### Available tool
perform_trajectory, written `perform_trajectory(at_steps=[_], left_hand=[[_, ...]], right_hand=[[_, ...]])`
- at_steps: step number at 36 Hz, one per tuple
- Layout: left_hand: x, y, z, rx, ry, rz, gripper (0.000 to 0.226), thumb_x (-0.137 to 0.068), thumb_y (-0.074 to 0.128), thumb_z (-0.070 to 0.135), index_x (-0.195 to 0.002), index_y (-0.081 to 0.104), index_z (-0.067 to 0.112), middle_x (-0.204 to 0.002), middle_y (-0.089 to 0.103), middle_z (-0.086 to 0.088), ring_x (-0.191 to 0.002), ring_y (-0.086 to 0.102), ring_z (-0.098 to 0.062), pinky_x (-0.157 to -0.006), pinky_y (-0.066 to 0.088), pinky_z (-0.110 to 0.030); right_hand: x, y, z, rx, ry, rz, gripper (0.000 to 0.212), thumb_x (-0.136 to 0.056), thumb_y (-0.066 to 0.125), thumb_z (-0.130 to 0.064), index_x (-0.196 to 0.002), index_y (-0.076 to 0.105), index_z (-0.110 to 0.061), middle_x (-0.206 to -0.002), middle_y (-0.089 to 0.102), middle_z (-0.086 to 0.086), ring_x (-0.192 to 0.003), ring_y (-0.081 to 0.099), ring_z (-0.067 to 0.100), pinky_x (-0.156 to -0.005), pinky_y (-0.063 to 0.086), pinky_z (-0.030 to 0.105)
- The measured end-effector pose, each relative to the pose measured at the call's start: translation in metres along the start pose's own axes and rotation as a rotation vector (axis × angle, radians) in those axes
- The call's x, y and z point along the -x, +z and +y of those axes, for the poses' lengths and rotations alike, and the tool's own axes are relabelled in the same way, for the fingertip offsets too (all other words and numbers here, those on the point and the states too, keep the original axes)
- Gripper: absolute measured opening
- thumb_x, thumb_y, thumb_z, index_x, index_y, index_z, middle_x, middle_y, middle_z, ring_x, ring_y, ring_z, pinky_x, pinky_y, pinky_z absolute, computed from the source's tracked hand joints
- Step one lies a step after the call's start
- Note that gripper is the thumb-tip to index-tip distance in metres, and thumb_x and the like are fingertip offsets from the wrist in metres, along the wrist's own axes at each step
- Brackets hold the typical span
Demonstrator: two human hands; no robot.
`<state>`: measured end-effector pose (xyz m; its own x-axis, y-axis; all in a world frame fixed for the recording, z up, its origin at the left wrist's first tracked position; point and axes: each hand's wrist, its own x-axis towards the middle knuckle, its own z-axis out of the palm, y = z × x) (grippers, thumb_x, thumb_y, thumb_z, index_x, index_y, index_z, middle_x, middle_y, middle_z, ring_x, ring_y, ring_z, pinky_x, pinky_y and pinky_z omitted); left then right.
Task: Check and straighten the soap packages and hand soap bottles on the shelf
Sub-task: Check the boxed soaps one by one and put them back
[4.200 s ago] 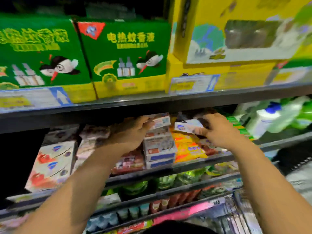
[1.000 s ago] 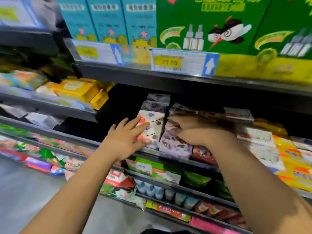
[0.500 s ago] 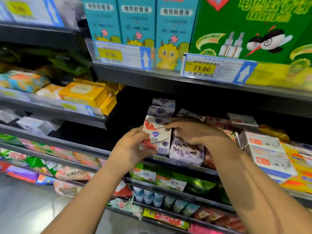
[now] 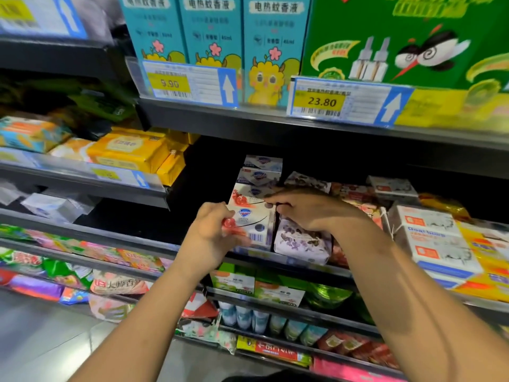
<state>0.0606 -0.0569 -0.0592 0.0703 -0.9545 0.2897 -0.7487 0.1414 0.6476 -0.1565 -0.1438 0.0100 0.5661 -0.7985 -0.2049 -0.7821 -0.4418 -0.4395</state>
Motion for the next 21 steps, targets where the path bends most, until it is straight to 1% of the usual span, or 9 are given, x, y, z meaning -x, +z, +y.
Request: perform_trajectory(at_steps=[2, 5, 7, 11, 12, 14, 17, 19, 21], left_hand=[[0.002, -0.008, -0.005, 0.044, 0.005, 0.018, 0.062, -0.061, 0.092, 0.031, -0.107, 0.055, 0.015, -0.113, 0.043, 0.0, -0.101, 0.04, -0.006, -0.081, 0.035, -0.003], [0.005, -0.019, -0.002, 0.125, -0.028, 0.043, 0.06, -0.063, 0.092, 0.03, -0.108, 0.054, 0.024, -0.121, 0.041, 0.0, -0.101, 0.041, -0.003, -0.081, 0.034, 0.001], [0.01, -0.021, 0.0, 0.134, -0.03, 0.087, 0.062, -0.063, 0.09, 0.034, -0.113, 0.055, 0.025, -0.122, 0.04, -0.001, -0.101, 0.039, 0.0, -0.083, 0.032, 0.002], [0.023, -0.024, 0.011, 0.19, -0.054, 0.135, 0.081, -0.058, 0.079, 0.046, -0.13, 0.055, 0.016, -0.123, 0.038, -0.004, -0.1, 0.03, 0.027, -0.087, 0.025, 0.006], [0.025, -0.025, 0.012, 0.19, -0.062, 0.131, 0.086, -0.059, 0.078, 0.045, -0.134, 0.053, 0.013, -0.124, 0.037, -0.004, -0.1, 0.03, 0.027, -0.088, 0.023, 0.007], [0.028, -0.028, 0.012, 0.17, -0.077, 0.125, 0.092, -0.064, 0.083, 0.04, -0.142, 0.046, 0.011, -0.124, 0.035, -0.003, -0.1, 0.034, 0.012, -0.089, 0.021, 0.008], [0.031, -0.029, 0.01, 0.134, -0.106, 0.126, 0.098, -0.066, 0.088, 0.031, -0.148, 0.039, 0.012, -0.124, 0.032, 0.0, -0.105, 0.032, 0.004, -0.089, 0.019, 0.01], [0.033, -0.03, 0.012, 0.131, -0.096, 0.132, 0.096, -0.061, 0.089, 0.035, -0.144, 0.045, 0.012, -0.123, 0.034, 0.0, -0.105, 0.031, 0.004, -0.089, 0.02, 0.009], [0.035, -0.034, 0.012, 0.132, -0.082, 0.145, 0.089, -0.055, 0.084, 0.051, -0.132, 0.055, 0.016, -0.122, 0.039, -0.001, -0.109, 0.033, 0.002, -0.09, 0.025, 0.005]], right_hand=[[0.001, 0.0, -0.001, 0.01, -0.003, 0.011, 0.041, -0.107, 0.04, -0.024, -0.143, 0.05, -0.041, -0.155, 0.038, -0.019, -0.14, 0.039, 0.008, -0.109, 0.033, 0.019], [0.003, 0.001, -0.001, 0.014, 0.001, 0.03, 0.041, -0.106, 0.043, -0.026, -0.143, 0.05, -0.042, -0.155, 0.039, -0.015, -0.13, 0.049, 0.01, -0.098, 0.041, 0.019], [0.002, 0.002, -0.003, 0.02, 0.012, 0.055, 0.042, -0.103, 0.049, -0.029, -0.143, 0.049, -0.043, -0.154, 0.041, -0.012, -0.127, 0.05, 0.012, -0.098, 0.042, 0.02], [0.0, 0.004, -0.007, 0.037, 0.024, 0.117, 0.038, -0.095, 0.064, -0.035, -0.133, 0.06, -0.039, -0.145, 0.052, -0.009, -0.118, 0.054, 0.014, -0.101, 0.044, 0.029], [0.0, 0.004, -0.009, 0.047, 0.029, 0.123, 0.036, -0.092, 0.068, -0.038, -0.128, 0.063, -0.038, -0.139, 0.056, -0.008, -0.113, 0.056, 0.015, -0.098, 0.046, 0.03], [-0.001, 0.003, -0.014, 0.087, 0.041, 0.133, 0.037, -0.087, 0.073, -0.043, -0.122, 0.065, -0.035, -0.13, 0.061, -0.006, -0.106, 0.058, 0.017, -0.089, 0.048, 0.03], [-0.004, 0.007, -0.021, 0.166, 0.044, 0.151, 0.048, -0.084, 0.076, -0.044, -0.127, 0.06, -0.03, -0.127, 0.061, -0.003, -0.108, 0.058, 0.021, -0.083, 0.046, 0.029], [-0.008, 0.011, -0.024, 0.19, 0.043, 0.181, 0.056, -0.08, 0.078, -0.046, -0.129, 0.055, -0.03, -0.126, 0.06, -0.001, -0.112, 0.058, 0.024, -0.084, 0.047, 0.03], [-0.011, 0.016, -0.026, 0.18, 0.068, 0.177, 0.074, -0.075, 0.081, -0.05, -0.137, 0.048, -0.029, -0.133, 0.055, 0.003, -0.122, 0.052, 0.028, -0.094, 0.047, 0.035]])
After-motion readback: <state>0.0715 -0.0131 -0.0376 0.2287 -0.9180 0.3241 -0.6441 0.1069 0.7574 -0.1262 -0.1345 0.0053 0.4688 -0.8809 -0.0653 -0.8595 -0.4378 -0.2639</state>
